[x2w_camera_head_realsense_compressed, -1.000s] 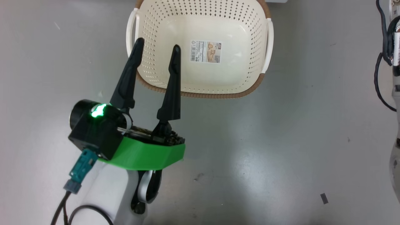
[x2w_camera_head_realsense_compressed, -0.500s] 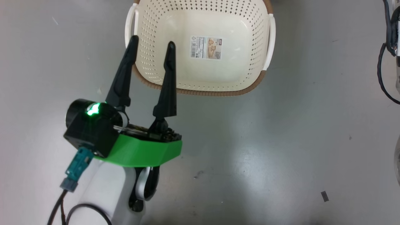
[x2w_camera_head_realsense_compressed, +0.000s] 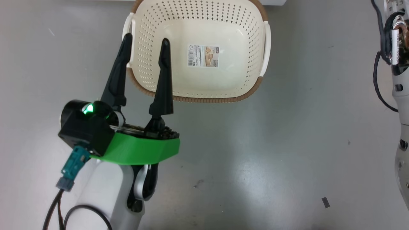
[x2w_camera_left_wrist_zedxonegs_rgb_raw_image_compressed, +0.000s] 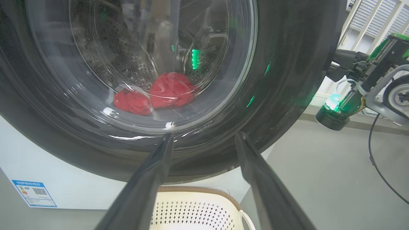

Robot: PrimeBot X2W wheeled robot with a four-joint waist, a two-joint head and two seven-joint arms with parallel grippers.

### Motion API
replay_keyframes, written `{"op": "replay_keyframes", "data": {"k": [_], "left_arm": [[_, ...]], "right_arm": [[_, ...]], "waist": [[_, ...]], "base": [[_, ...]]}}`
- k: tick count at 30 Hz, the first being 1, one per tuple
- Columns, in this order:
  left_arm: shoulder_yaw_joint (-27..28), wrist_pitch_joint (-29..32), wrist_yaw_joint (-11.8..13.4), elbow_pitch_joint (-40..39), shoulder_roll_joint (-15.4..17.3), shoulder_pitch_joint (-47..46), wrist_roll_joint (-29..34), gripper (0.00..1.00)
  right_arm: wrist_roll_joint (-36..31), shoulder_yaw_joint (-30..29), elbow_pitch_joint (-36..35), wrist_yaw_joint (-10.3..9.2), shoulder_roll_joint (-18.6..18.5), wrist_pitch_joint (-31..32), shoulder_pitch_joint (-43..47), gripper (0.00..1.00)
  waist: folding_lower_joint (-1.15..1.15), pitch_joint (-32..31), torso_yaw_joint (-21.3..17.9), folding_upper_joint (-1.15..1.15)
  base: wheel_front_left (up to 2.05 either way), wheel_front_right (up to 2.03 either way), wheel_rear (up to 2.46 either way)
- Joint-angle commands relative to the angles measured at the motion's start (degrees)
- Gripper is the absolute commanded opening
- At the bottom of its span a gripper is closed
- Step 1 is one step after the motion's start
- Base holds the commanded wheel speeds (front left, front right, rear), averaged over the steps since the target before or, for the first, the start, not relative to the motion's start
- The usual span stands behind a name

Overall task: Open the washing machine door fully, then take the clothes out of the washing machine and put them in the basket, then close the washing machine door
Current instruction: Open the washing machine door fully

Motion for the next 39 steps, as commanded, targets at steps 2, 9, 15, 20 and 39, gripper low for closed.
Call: {"op": "replay_keyframes", "data": {"k": [2,9,15,20,39], "left_arm": [[2.1,-0.4,-0.3,-1.0,1.1,0.4,0.7,1.00],[2.9,-0.4,-0.7,-0.4,1.1,0.7,1.0,1.00],[3.2,-0.4,-0.9,0.6,1.1,1.2,1.1,1.00],[3.6,-0.4,-1.2,1.8,1.1,2.2,1.2,1.00],[4.4,-0.4,-1.9,6.6,1.1,4.8,0.4,1.00]], "right_arm": [[0.9,1.1,-2.3,0.29,2.1,0.9,1.7,0.00],[1.0,2.2,-3.2,0.29,2.2,1.3,3.9,0.00],[1.3,3.2,-3.7,0.29,2.4,1.5,6.0,0.00],[1.5,4.2,-4.1,0.29,2.5,1.8,8.6,0.00],[2.5,6.4,-6.2,0.29,3.2,1.9,17.8,0.00]], "waist": [[0.00,-0.5,-0.4,0.00],[0.00,-1.7,-1.1,0.00],[0.00,-3.3,-1.4,0.00],[0.00,-5.2,-1.7,0.00],[0.00,-12.0,-2.7,0.00]], "base": [[0.00,0.00,0.00],[0.00,0.00,0.00],[0.00,0.00,0.00],[0.00,0.00,0.00],[0.00,0.00,0.00]]}}
